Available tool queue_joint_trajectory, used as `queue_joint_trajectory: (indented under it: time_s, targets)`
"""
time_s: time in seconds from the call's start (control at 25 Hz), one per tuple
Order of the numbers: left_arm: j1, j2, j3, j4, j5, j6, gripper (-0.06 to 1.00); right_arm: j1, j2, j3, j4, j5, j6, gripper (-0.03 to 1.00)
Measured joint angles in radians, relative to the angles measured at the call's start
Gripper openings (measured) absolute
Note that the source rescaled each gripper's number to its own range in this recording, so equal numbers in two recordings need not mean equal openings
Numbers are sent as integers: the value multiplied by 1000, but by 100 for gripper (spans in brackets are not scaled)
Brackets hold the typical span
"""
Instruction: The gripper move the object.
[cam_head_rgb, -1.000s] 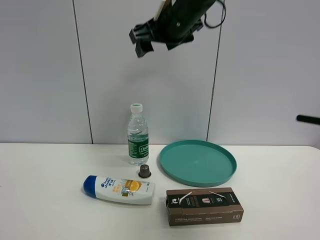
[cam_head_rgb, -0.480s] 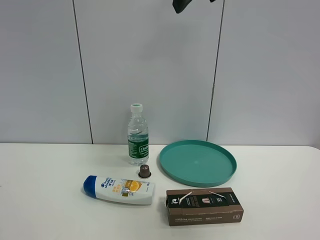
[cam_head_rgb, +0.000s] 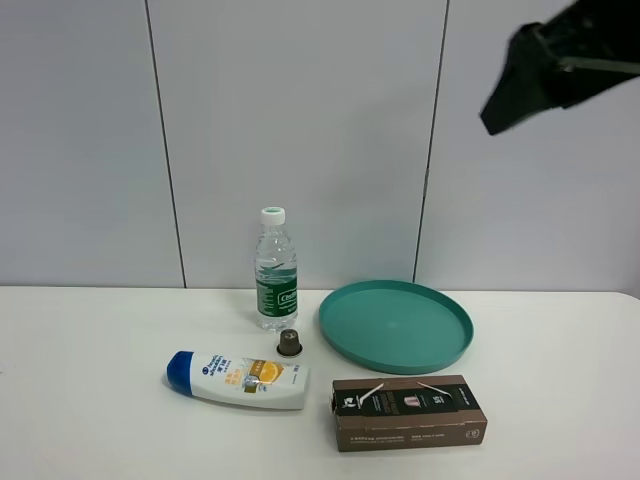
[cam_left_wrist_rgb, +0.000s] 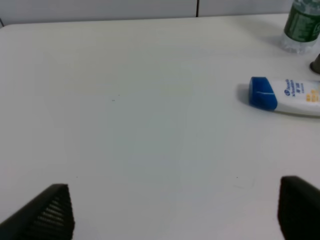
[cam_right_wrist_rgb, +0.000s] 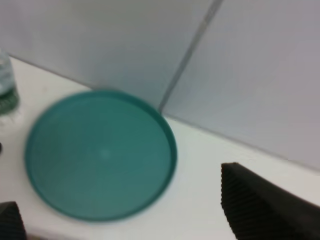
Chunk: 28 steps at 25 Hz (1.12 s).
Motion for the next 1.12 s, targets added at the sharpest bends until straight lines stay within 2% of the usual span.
queue_joint_trajectory:
  time_s: [0.16, 0.44, 0.56, 0.68, 0.84, 1.12]
  targets:
    - [0, 0, 0, 0, 0, 0, 100, -149, -202, 169, 45, 32, 1, 47]
    - [0, 0, 0, 0, 0, 0, 100, -404, -549, 275, 106, 230, 2, 47]
    - [0, 0, 0, 0, 0, 0, 100, -483, -674, 304, 130, 313, -24, 49]
    - [0, 0, 0, 0, 0, 0, 100, -507, -773, 353, 163, 385, -51, 57]
    - [0, 0, 0, 0, 0, 0, 100, -510, -893, 435, 188, 447, -52, 60]
    - [0, 0, 0, 0, 0, 0, 100, -514, -1083, 545, 222, 462, -47, 61]
